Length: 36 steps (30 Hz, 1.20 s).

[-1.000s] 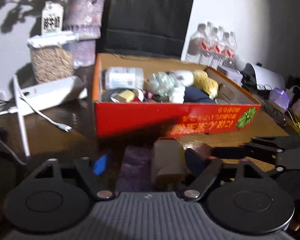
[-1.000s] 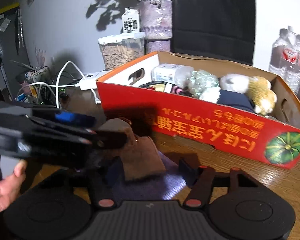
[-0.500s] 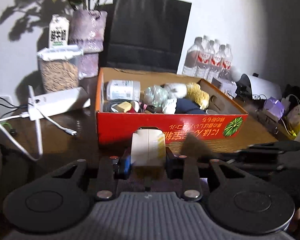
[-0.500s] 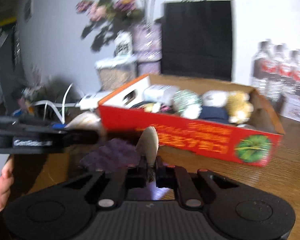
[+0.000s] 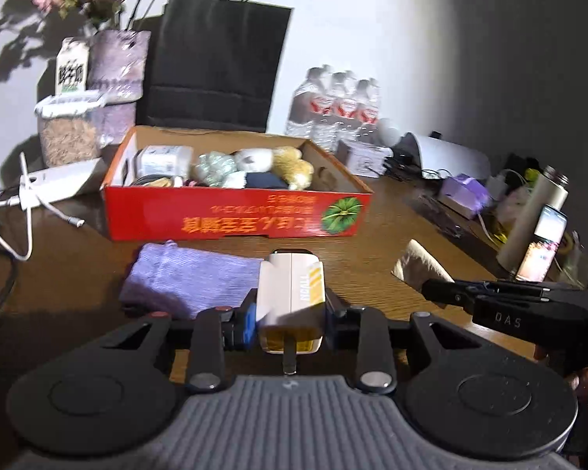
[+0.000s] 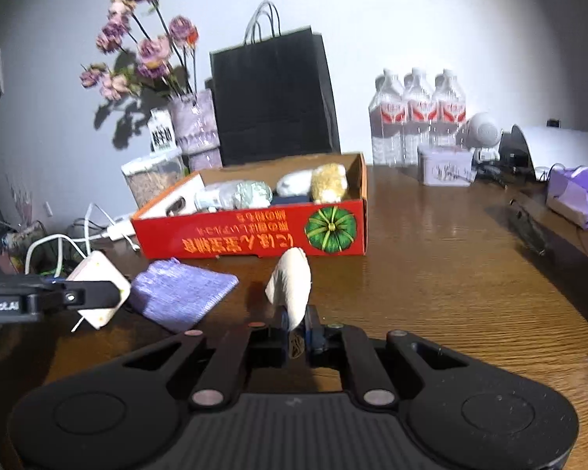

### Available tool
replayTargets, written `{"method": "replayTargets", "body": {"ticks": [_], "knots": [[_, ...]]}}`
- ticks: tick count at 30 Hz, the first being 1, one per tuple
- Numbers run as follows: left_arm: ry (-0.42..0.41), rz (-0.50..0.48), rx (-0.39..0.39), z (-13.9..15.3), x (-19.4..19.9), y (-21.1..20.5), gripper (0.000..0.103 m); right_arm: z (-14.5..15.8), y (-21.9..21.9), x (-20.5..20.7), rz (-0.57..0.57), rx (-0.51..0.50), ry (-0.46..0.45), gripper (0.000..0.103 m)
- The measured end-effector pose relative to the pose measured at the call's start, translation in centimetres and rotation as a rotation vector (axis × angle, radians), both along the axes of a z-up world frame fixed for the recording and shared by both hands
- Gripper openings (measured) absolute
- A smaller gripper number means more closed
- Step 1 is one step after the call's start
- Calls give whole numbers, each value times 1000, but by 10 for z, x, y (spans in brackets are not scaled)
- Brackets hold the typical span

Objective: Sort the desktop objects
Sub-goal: 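Carry the carton and cookie with both tools over the box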

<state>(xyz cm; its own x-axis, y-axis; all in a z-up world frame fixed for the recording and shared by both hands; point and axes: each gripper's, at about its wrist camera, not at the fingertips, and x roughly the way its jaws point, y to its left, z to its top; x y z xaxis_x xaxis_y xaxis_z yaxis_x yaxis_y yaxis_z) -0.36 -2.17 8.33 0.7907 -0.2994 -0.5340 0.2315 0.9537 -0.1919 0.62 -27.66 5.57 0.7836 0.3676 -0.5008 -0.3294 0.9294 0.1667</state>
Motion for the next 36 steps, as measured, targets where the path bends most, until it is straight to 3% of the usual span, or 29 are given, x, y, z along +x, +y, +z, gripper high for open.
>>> {"method": "replayTargets", "body": {"ticks": [5, 8, 12, 18, 25, 31, 36], "knots": [[-99, 7, 9, 27, -21, -9, 32, 22, 0, -20, 27, 19, -75, 7], [-118, -2, 24, 29, -31, -12, 32, 21, 7, -29, 40, 6, -77, 7], [-44, 10, 53, 4, -39, -18, 32, -4, 17, -43, 61, -18, -7, 7], [53, -23, 16, -25, -55, -12, 32, -23, 22, -58, 87, -25, 52, 7], [-7, 15, 23, -14, -42, -3, 32, -8, 24, -43, 66, -12, 1, 7], [48, 10, 12, -26, -21, 2, 32, -18, 31, -20, 69, -26, 48, 7], [-21, -13, -3, 3, 12, 17, 32, 22, 33, 15, 99, -20, -41, 7]]}}
